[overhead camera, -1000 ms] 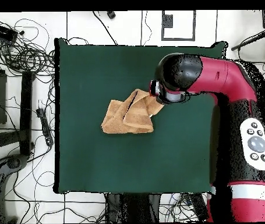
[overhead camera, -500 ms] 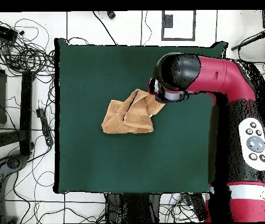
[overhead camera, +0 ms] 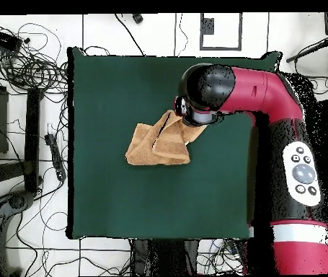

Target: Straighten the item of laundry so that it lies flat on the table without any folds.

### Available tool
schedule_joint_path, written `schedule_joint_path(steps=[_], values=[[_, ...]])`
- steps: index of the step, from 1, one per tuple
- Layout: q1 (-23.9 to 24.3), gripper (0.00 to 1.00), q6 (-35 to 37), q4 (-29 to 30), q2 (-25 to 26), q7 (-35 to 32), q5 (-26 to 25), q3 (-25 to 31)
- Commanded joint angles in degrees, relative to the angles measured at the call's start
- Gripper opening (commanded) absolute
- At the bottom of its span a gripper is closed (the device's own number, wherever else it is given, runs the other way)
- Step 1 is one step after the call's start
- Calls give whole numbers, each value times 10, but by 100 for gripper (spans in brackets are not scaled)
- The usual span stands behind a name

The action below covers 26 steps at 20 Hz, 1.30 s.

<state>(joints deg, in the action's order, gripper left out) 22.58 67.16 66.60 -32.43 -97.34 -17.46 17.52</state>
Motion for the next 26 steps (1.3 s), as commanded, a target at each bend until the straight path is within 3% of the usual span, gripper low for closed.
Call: schedule_joint_path(steps=[1, 26], values=[[-35, 100, -41, 58, 33, -74, 16, 7], [-53, 100, -58, 55, 39, -100, 42, 3]])
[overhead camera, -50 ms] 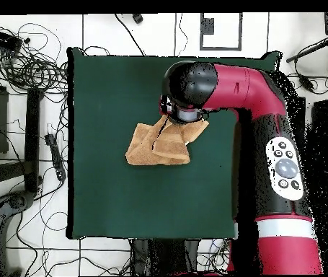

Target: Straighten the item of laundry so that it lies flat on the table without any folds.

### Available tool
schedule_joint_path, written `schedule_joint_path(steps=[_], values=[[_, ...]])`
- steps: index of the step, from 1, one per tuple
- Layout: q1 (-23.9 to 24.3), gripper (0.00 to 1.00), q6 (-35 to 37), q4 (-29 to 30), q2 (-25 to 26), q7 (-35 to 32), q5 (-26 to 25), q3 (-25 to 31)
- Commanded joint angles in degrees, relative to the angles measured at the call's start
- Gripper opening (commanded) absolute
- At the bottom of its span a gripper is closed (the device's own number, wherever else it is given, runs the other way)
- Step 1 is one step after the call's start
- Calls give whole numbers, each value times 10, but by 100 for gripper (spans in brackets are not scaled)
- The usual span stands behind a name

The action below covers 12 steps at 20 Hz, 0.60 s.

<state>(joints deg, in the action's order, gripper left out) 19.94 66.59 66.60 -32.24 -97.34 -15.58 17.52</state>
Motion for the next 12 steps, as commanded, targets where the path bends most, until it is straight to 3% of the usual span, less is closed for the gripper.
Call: schedule_joint_path(steps=[1, 12], values=[[-27, 100, -53, 55, 37, -100, 25, 3], [-22, 100, -68, 68, 30, -84, 27, -2]])
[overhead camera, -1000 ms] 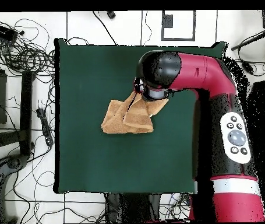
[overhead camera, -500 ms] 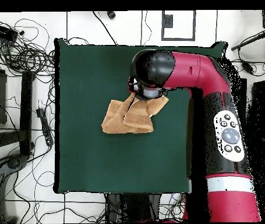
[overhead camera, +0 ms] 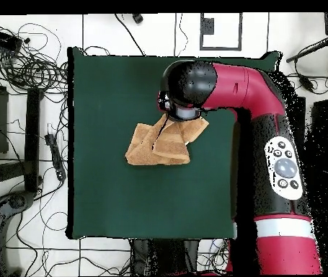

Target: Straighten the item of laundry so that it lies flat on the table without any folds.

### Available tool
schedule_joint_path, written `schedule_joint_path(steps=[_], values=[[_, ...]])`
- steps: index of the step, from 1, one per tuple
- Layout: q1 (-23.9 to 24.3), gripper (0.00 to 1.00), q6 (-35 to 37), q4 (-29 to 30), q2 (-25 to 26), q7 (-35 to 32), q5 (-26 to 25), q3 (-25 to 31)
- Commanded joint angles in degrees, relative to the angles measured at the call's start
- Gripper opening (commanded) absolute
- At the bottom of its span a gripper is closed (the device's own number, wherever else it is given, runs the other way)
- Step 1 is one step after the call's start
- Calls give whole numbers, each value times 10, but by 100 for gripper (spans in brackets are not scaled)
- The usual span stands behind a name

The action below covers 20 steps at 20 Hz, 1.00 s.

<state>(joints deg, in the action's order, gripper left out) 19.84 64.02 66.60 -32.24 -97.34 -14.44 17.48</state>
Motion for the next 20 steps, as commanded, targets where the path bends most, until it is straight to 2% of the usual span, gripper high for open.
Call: schedule_joint_path(steps=[1, 5, 7, 13, 20], values=[[-20, 100, -44, 70, 29, -85, 15, -3], [-18, 100, -39, 80, 23, -85, 19, -5], [-16, 100, -46, 109, 8, -92, 27, -7], [-1, 100, -66, 180, -28, -54, 34, 3], [10, 100, -89, 223, -52, -52, 36, 4]])
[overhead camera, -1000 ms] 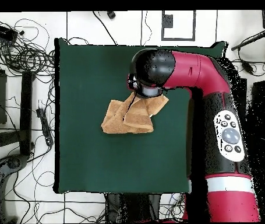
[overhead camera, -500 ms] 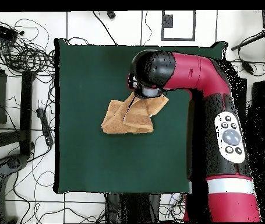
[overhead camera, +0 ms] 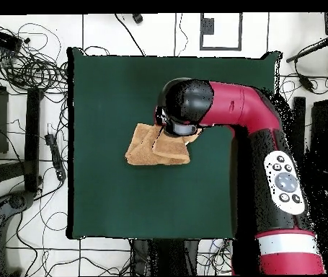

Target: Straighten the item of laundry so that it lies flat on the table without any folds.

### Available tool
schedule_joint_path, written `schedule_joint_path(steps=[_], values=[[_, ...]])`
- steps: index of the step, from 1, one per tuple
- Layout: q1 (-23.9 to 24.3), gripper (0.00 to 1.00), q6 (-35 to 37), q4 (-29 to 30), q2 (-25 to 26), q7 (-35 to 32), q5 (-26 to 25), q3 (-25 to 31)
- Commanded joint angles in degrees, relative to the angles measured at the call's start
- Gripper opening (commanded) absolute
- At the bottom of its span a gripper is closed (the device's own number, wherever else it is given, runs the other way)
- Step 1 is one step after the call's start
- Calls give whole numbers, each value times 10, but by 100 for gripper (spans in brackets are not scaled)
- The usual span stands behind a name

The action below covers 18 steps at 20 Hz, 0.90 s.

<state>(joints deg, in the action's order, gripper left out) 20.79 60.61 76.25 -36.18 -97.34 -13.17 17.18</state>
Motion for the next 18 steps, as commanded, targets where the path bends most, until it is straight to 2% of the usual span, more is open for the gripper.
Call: schedule_joint_path(steps=[1, 9, 18], values=[[3, 100, -54, 129, -14, -50, 25, 9], [3, 100, -35, 109, -9, -42, 24, 10], [1, 100, 55, 8, 23, -32, 25, 7]])
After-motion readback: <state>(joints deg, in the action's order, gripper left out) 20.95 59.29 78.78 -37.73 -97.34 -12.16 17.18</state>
